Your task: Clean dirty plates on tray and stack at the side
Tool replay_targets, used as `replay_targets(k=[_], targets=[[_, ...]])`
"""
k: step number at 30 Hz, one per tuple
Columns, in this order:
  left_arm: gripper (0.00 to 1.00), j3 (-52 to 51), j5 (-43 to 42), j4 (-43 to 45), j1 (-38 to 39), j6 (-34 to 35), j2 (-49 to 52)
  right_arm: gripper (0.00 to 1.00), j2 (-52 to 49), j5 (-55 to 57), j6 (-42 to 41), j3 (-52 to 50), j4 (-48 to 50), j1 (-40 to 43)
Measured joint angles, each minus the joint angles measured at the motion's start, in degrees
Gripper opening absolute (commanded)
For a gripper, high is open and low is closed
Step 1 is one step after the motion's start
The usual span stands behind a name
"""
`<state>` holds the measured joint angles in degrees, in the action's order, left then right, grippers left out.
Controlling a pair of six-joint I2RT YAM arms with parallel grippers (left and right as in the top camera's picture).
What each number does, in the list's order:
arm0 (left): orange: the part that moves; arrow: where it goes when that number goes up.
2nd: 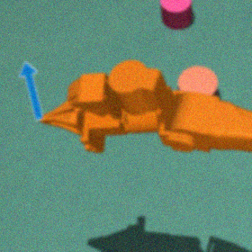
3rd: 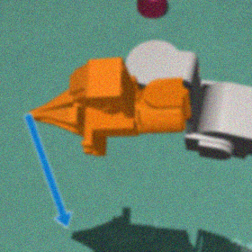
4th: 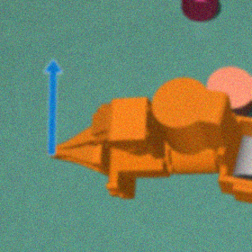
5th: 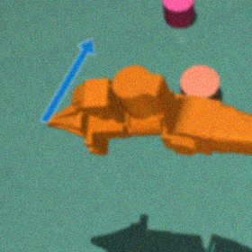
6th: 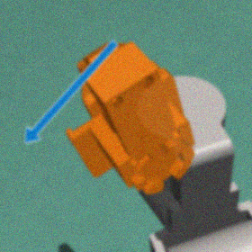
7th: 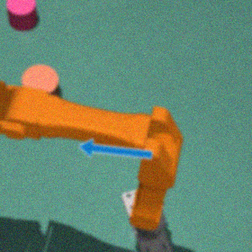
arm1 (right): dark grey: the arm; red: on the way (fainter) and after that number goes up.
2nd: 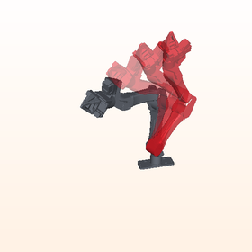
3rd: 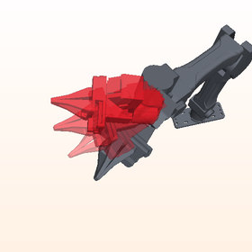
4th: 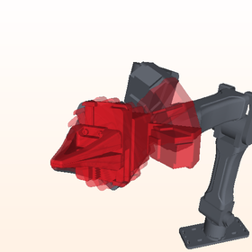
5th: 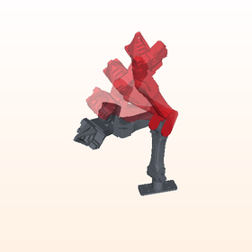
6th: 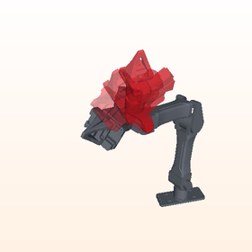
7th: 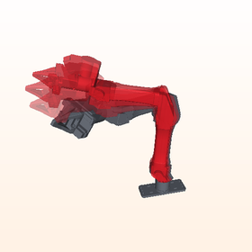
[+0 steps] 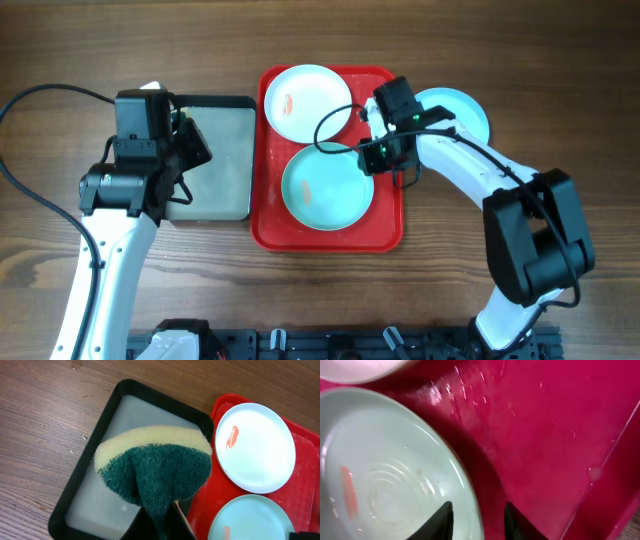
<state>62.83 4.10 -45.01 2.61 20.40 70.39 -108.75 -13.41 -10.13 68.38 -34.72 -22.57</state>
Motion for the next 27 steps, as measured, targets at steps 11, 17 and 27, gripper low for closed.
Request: replay_targets(k=[11,17,27], targets=[[0.04,0.00,-1.40,0.00,0.00,-0.07,0.00,0.04,0.00,-2.12,-2.36,-1.07,-0.96,-0.02],[0.04,0.00,-5.88,0.00,0.00,-1.97,0.00,0.04,0.02,-3.58,-9.03,-1.07,-5.03,-0.02],[0.04,0.00,-8.68,0.02,0.00,-4.87,3.43,0.04,0.02,-5.77,-11.17,-1.07,-5.29,-0.02]])
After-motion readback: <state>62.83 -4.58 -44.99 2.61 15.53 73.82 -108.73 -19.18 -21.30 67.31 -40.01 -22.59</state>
